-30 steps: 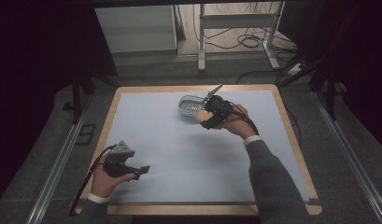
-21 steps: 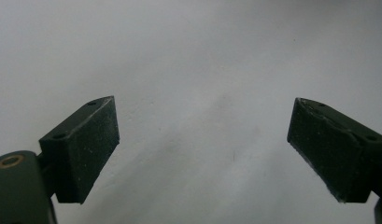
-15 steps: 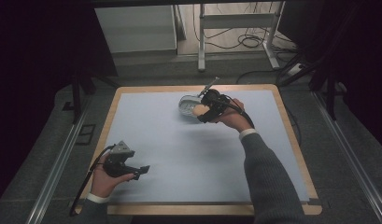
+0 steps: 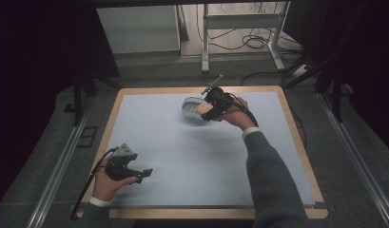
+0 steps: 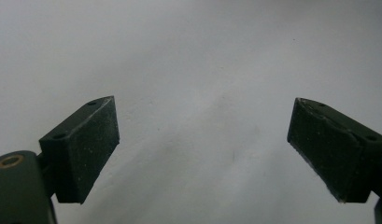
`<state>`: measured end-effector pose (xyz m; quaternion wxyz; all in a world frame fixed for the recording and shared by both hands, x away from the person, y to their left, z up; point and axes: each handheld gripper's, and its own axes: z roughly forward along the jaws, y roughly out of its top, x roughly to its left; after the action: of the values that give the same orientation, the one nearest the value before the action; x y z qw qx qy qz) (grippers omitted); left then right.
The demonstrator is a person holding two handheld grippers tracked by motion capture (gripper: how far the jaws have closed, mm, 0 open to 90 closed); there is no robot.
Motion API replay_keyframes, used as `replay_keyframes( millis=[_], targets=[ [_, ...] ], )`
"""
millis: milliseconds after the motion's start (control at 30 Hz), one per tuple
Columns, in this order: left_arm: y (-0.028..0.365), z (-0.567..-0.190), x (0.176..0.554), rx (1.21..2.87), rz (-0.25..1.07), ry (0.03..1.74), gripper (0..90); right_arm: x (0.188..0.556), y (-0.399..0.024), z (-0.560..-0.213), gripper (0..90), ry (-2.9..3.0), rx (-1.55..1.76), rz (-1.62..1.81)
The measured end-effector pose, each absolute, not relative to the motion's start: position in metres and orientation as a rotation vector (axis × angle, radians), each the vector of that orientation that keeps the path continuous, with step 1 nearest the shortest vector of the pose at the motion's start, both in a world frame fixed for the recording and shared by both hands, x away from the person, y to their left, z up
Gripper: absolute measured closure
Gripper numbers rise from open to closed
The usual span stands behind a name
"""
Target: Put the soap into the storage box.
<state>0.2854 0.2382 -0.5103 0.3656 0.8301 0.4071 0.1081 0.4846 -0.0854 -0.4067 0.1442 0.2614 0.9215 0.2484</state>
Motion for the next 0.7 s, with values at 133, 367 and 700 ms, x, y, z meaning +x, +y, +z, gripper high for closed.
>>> replay_keyframes(
  millis=[133, 367, 700],
  targets=[
    [0.238, -0.511, 0.286, 2.137, 0.276, 1.046, 9.3, 0.488, -0.085, -0.408, 31.9, 2.659, 0.755, 0.721],
    [0.238, -0.511, 0.286, 2.133, 0.278, 1.046, 9.3, 0.496, -0.083, -0.413, 31.8, 2.660, 0.775, 0.731],
    [0.238, -0.511, 0.286, 2.132, 0.276, 1.047, 9.3, 0.504, -0.079, -0.414, 31.9, 2.653, 0.795, 0.742]
  ],
)
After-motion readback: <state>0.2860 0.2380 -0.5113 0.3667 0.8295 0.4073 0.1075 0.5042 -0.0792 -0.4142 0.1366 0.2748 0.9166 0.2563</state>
